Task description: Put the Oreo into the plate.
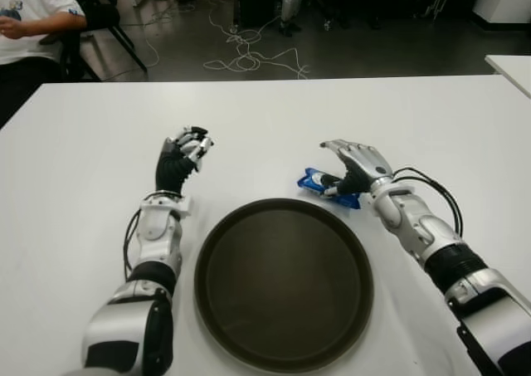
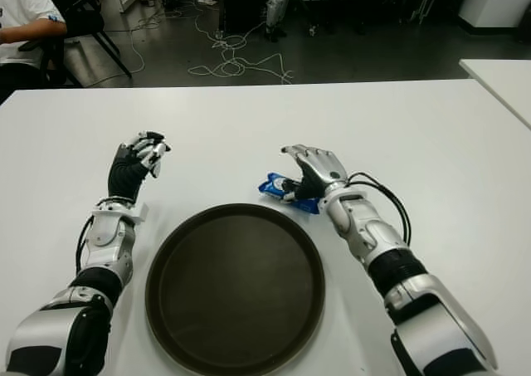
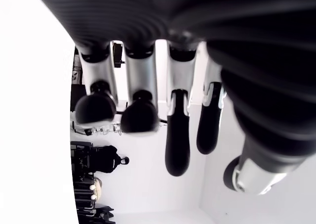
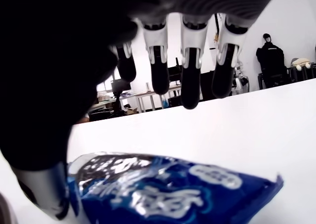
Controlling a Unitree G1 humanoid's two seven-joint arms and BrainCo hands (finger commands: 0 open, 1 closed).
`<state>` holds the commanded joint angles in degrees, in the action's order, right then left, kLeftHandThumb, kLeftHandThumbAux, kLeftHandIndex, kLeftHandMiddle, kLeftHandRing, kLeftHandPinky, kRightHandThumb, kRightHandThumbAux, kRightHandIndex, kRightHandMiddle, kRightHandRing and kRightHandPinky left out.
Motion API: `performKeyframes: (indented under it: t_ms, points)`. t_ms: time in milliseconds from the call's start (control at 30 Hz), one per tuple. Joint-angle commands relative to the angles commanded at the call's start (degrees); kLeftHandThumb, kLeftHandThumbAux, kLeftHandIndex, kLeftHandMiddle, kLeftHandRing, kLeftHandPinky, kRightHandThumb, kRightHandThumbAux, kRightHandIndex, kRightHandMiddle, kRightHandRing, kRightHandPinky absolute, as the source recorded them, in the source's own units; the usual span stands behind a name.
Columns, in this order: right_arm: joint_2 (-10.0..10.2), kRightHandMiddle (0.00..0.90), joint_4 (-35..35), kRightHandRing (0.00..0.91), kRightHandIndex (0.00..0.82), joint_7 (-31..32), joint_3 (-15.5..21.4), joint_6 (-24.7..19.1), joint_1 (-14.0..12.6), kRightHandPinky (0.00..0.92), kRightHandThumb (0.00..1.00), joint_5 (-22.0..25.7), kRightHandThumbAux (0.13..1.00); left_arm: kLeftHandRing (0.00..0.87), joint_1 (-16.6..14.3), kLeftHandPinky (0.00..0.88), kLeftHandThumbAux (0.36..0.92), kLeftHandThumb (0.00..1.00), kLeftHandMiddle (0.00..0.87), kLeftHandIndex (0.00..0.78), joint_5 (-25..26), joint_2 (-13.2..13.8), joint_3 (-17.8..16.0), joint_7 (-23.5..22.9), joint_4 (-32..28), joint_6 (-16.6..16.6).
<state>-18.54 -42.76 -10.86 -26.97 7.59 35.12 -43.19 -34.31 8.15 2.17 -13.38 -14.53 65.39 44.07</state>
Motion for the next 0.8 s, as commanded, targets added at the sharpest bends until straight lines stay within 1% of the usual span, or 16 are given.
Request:
performKeyframes:
  t_ms: [100,267,500,800]
  points:
    - [0.1,0.217,-0.5,0.238,0.176,0.4,0.0,-0.2,0.2,0.244,0.0,0.3,0.74,0.817,0.0,0.808,0.663,0.858,0.524,0.41,0.1,-0.1,-0.1,-0.2,0.0,0.2]
    - [0.1,0.228,-1.4,0.247,0.19,0.5,-0.1,-0.3,0.5,0.261,0.0,0.6,0.752,0.817,0.1,0.808,0.663,0.857,0.525,0.41,-0.1,-0.2,-0.2,0.3,0.0,0.9]
    - [0.1,0.246,-4.4,0.264,0.213,-0.3,-0.2,1.1,1.3,0.274,0.0,0.9,0.761,0.819,0.1,0.81,0.663,0.857,0.525,0.411,-0.1,-0.3,-0.1,0.4,-0.2,0.4]
    - [0.1,0.222,-6.3,0.232,0.222,1.1,0.3,1.8,2.2,0.214,0.0,1.8,0.735,0.815,0.2,0.808,0.663,0.857,0.522,0.411,-0.2,-0.5,0.2,0.1,-1.0,0.8]
